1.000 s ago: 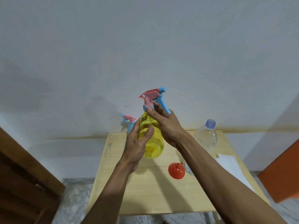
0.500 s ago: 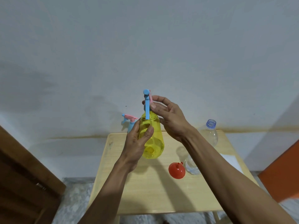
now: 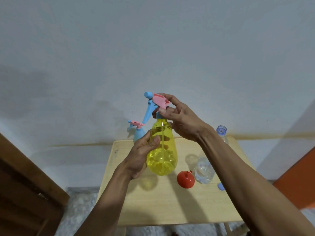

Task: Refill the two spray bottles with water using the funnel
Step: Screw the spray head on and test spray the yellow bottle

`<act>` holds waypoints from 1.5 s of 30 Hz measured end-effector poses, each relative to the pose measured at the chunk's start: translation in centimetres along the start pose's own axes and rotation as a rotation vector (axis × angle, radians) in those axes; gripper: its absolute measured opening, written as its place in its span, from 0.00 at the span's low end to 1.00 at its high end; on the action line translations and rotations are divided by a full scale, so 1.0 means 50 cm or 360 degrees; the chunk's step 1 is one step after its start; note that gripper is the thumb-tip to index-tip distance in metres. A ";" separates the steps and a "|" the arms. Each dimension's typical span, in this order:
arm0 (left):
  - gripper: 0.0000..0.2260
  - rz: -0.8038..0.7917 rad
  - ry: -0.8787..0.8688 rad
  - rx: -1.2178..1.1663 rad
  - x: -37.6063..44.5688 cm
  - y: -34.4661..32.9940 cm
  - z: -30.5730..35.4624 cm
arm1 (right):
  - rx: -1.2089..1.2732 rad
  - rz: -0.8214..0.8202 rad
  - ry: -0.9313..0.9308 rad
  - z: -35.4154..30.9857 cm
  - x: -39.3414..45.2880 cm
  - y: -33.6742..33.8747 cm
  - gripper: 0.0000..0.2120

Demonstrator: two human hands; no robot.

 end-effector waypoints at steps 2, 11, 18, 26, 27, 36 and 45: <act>0.31 -0.0070 0.0041 -0.0007 -0.001 -0.005 0.002 | -0.0055 -0.0028 0.0021 -0.013 0.000 -0.001 0.20; 0.25 0.0069 -0.0094 0.0219 0.000 -0.014 0.005 | -0.0137 0.0256 0.0161 -0.023 -0.001 -0.012 0.17; 0.24 0.0150 -0.0158 0.0373 0.004 -0.023 0.004 | -0.0231 0.0467 0.0228 -0.025 -0.006 -0.019 0.11; 0.29 0.0244 -0.0204 0.0475 0.021 -0.027 -0.015 | -0.0366 0.0819 0.0282 -0.008 -0.006 -0.017 0.14; 0.28 0.0249 -0.0204 0.0478 0.022 -0.028 -0.016 | -0.0386 0.0868 0.0279 -0.007 -0.007 -0.018 0.15; 0.27 0.0196 -0.0170 0.0444 0.009 -0.029 -0.024 | -0.0288 0.0959 0.0164 -0.003 -0.018 -0.029 0.14; 0.28 -0.0037 -0.0026 0.0257 -0.060 -0.023 -0.030 | -0.0396 0.0333 0.0126 0.008 -0.076 -0.059 0.13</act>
Point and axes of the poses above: each hand's wrist, its own x-axis towards the middle knuckle, its own y-axis out of the back of the hand, z = x × y, the point moved 2 cm from there along x, towards the middle knuckle, and after that the axes turned 1 degree about x, right-handed, at the moved point
